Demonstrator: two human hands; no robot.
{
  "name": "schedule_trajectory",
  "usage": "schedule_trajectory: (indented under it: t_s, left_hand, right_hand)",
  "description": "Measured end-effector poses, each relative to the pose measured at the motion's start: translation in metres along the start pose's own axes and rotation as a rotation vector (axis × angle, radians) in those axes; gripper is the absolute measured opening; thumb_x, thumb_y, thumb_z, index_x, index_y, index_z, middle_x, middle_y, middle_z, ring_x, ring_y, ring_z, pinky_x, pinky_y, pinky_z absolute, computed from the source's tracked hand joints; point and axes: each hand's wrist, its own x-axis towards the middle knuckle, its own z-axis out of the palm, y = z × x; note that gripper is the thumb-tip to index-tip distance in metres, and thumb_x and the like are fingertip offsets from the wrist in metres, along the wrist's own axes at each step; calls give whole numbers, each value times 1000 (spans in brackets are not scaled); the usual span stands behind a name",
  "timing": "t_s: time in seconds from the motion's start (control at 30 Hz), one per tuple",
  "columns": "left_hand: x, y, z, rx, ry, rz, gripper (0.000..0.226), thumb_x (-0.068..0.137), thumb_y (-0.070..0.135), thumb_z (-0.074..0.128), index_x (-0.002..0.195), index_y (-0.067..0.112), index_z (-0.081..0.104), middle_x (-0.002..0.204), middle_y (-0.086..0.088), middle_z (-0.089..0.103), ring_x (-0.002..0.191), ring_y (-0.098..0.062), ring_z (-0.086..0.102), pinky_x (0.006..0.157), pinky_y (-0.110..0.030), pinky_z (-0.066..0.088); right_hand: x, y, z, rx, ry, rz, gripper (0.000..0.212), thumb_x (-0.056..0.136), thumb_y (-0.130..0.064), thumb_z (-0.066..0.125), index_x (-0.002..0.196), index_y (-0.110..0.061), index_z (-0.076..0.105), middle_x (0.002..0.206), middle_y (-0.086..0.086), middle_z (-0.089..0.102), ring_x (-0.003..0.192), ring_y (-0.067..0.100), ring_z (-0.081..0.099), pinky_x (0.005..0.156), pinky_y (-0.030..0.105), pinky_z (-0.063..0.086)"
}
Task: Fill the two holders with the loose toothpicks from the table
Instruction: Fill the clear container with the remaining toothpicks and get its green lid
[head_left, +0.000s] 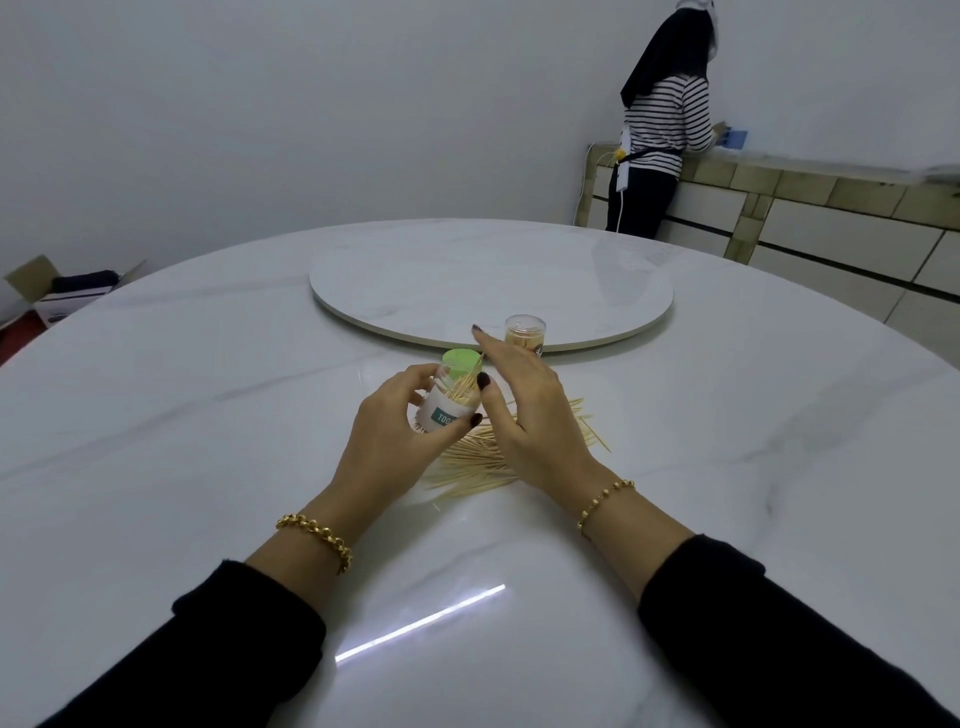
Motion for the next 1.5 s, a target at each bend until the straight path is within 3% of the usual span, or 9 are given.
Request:
schedule_trajectory:
  t_s: [0.1,0.33,0.57,0.87,1.0,1.17,1.37,1.5]
  left_hand:
    - [0,0,0,4,7,-3,52,74,42,77,119,23,58,107,8,62,95,-5,58,70,-6,44]
    - [1,0,-2,10,44,9,47,73,38,77,115,26,58,105,8,62,92,-1,57,73,-10,43]
    - [0,-1,-2,15,11,-4,47,74,40,76,116,27,57,105,9,61,93,-3,57,69,-5,42]
    - [0,-2,0,19,-51,47,53,73,40,77,119,23,58,109,9,63,95,-5,58,76,-6,42]
    - [0,-1,0,31,-51,59,52,73,39,77,119,25,58,109,10,62,95,-3,57,75,-5,42]
    - [0,-1,0,38,-57,64,52,73,43,75,119,27,56,108,10,61,95,-1,56,73,-3,41]
    - [1,-1,0,33,-57,70,54,73,39,77,121,22,58,109,9,62,95,-2,56,75,-4,41]
    - [0,-2,0,50,-59,63,56,73,37,77,123,20,57,110,7,62,95,-6,56,74,-4,41]
  right_hand:
    - [1,1,0,35,4,26,51,94,-31,37,143,-18,40,141,-6,48,131,7,41,105,43,37]
    - [-2,-1,3,-7,8,1,44,94,-31,33,124,-18,62,135,-4,55,130,9,42,109,37,31]
    - [-1,-6,-2,99,94,-89,35,95,-27,37,98,-14,69,114,-1,59,112,12,52,94,45,41]
    - [0,6,1,84,-28,49,45,96,-40,28,108,-21,66,124,-3,50,122,10,42,100,49,36]
    - [2,5,-2,-22,6,35,48,96,-42,26,94,-16,67,111,0,54,106,18,50,90,51,41]
    - [4,-1,-10,120,78,11,36,96,-31,34,91,-13,64,101,-2,51,96,18,53,82,46,45]
    - [1,8,-4,53,-29,47,46,97,-42,27,104,-20,66,121,-2,49,115,13,48,95,51,40]
    - [1,6,-4,69,-20,80,48,95,-40,27,90,-16,68,110,-1,54,106,14,50,91,50,41]
